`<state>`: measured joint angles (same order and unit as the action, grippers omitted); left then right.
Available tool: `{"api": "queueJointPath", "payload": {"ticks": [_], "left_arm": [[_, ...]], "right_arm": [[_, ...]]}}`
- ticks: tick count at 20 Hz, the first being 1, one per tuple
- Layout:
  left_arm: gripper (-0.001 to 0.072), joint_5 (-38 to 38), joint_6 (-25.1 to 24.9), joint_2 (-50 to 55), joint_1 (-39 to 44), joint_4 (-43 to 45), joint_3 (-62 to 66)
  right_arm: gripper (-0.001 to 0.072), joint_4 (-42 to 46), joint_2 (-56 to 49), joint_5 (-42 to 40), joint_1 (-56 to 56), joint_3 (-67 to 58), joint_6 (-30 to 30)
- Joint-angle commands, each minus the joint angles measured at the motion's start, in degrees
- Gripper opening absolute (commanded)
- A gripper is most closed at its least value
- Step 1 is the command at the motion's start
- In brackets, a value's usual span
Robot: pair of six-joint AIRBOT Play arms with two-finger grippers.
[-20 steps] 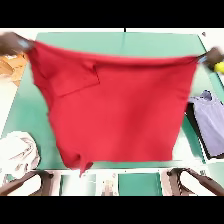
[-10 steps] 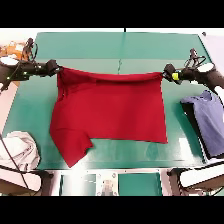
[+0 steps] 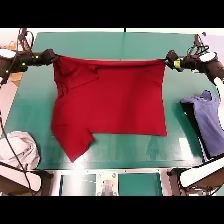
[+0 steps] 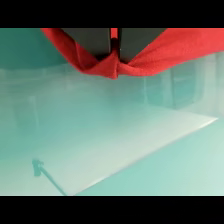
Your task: Fold the shirts.
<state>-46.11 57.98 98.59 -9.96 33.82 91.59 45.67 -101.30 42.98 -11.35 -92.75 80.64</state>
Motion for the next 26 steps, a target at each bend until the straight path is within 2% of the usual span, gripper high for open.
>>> {"api": "queueJointPath", "payload": {"ticks": [1,6,8,13,18,19,20,21,22,23,24,25,26], "left_arm": [[0.0030,-2.03,0.07,0.11,0.02,1.46,1.11],[0.0030,-15.50,7.85,0.11,0.02,22.27,0.96],[0.0030,-18.47,9.55,0.11,0.02,27.65,-0.90],[0.0030,-18.84,9.01,0.11,0.02,27.98,-9.18],[0.0031,-17.31,9.05,0.11,0.02,26.51,-9.86],[0.0112,-17.42,9.07,0.11,0.02,25.40,-9.86],[0.0517,-18.27,9.29,0.07,0.02,24.61,-9.62],[0.0690,-19.58,10.84,0.07,0.00,24.33,-8.92],[0.0687,-21.84,11.19,0.07,0.00,24.48,-7.74],[0.0686,-25.27,11.21,0.07,-0.15,24.52,-5.99],[0.0685,-28.74,12.15,0.07,-0.48,25.09,-4.11],[0.0683,-32.48,14.43,0.04,-0.76,26.05,-2.10],[0.0461,-35.39,17.29,0.04,-1.16,26.97,-0.59]], "right_arm": [[0.0018,0.74,-0.22,1.49,-0.02,-0.96,-0.35],[0.0015,13.92,-0.17,16.37,-0.63,-0.61,1.68],[0.0015,16.92,-0.17,21.00,-0.61,1.40,1.64],[0.0015,16.96,-0.13,23.76,-0.50,9.01,1.57],[0.0017,16.81,-0.07,26.10,-0.50,10.34,1.40],[0.0042,16.79,0.11,26.16,-0.52,10.27,1.42],[0.0230,16.96,0.26,26.40,-0.63,9.84,1.40],[0.0400,17.73,0.33,27.63,-1.01,8.68,1.51],[0.0440,18.99,0.35,29.81,-1.70,7.13,2.36],[0.0440,20.24,0.35,33.03,-2.56,5.27,3.26],[0.0435,21.09,0.35,36.11,-3.45,3.74,3.82],[0.0394,20.79,0.46,39.91,-4.55,2.69,4.37],[0.0367,20.83,0.81,42.95,-5.51,2.69,4.28]]}}
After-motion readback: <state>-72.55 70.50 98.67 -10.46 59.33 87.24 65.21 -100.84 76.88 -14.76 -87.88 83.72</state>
